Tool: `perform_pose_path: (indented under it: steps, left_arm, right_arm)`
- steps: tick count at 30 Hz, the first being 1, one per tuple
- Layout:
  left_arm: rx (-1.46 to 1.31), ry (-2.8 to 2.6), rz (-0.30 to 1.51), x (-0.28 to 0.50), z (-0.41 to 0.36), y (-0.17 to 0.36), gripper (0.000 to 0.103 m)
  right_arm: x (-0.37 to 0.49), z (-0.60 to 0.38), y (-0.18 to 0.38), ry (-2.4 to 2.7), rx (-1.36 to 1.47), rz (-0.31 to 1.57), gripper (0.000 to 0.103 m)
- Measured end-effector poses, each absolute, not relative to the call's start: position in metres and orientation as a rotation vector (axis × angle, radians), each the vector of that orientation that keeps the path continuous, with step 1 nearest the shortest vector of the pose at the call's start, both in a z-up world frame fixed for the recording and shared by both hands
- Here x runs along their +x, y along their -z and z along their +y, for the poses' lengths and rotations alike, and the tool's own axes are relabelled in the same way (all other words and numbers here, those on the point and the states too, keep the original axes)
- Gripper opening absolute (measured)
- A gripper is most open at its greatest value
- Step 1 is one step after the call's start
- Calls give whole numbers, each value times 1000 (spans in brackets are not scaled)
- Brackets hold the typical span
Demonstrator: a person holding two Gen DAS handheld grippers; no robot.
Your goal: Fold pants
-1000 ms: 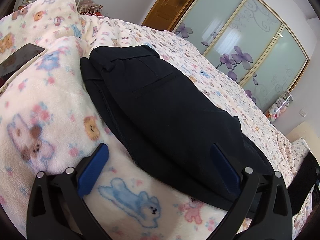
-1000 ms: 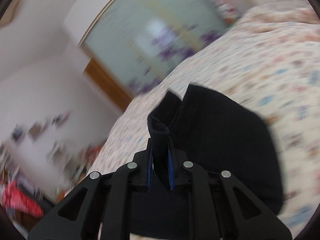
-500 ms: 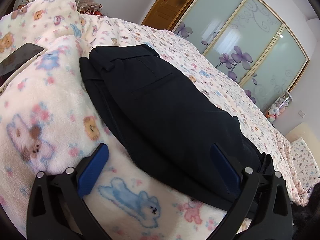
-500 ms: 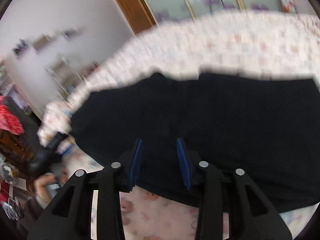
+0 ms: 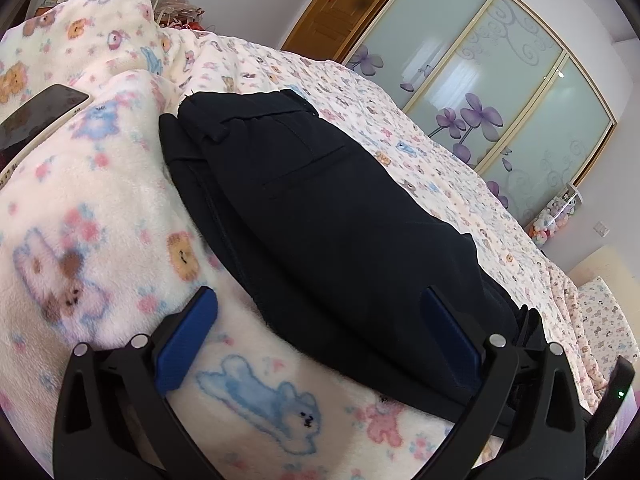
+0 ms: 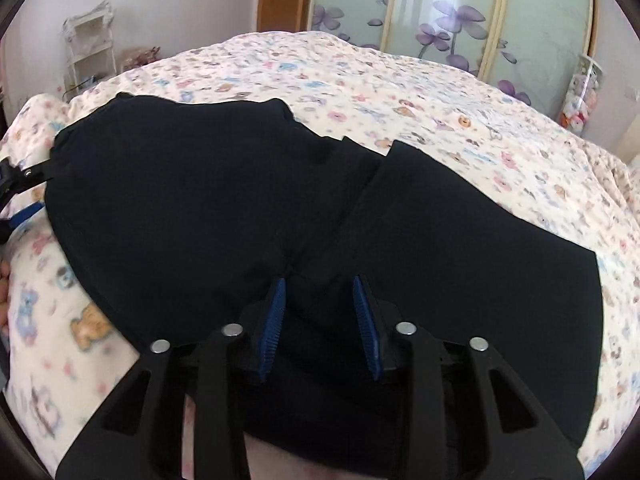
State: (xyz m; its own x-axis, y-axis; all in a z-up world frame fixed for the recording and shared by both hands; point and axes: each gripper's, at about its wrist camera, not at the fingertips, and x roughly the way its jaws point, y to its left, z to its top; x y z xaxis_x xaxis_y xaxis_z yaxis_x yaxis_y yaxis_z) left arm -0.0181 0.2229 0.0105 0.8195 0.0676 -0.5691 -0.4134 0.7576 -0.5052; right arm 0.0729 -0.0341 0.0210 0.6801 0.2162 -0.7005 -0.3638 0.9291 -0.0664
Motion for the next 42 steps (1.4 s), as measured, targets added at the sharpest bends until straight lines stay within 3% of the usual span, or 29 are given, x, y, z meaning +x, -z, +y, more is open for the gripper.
perform_pose_path:
  steps: [6, 19, 20, 22, 23, 29, 31, 33, 36, 42]
  left_arm:
    - [-665, -279, 558, -19, 223, -10, 101]
    - [-661, -281, 561, -18, 222, -10, 101]
    - [-663, -279, 560, -18, 222, -10, 101]
    - [-665, -278, 558, -18, 222, -10, 101]
    - [-664, -278, 559, -17, 222, -10, 101]
    - [-666, -276, 559, -17, 222, -10, 101]
    - [-667, -272, 558, -17, 223, -10, 101]
    - [-670, -266, 557, -18, 224, -11, 101]
    - [-681, -254, 551, -19, 226, -11, 101]
    - [-712, -234, 528, -23, 229, -14, 101]
  right_arm:
    - [64, -45, -38, -394, -98, 688, 17]
    - [61, -19, -20, -457, -204, 758, 18]
    - [59, -18, -21, -450, -214, 751, 21]
    - [53, -12, -23, -449, -254, 732, 41]
    - [50, -8, -23, -455, -277, 728, 57]
    - [50, 8, -15, -377, -394, 726, 58]
    - [59, 7, -12, -336, -387, 748, 56]
    - [64, 6, -11, -326, -377, 759, 36]
    - [61, 0, -20, -326, -339, 734, 23]
    - [52, -21, -48, -450, -120, 708, 21]
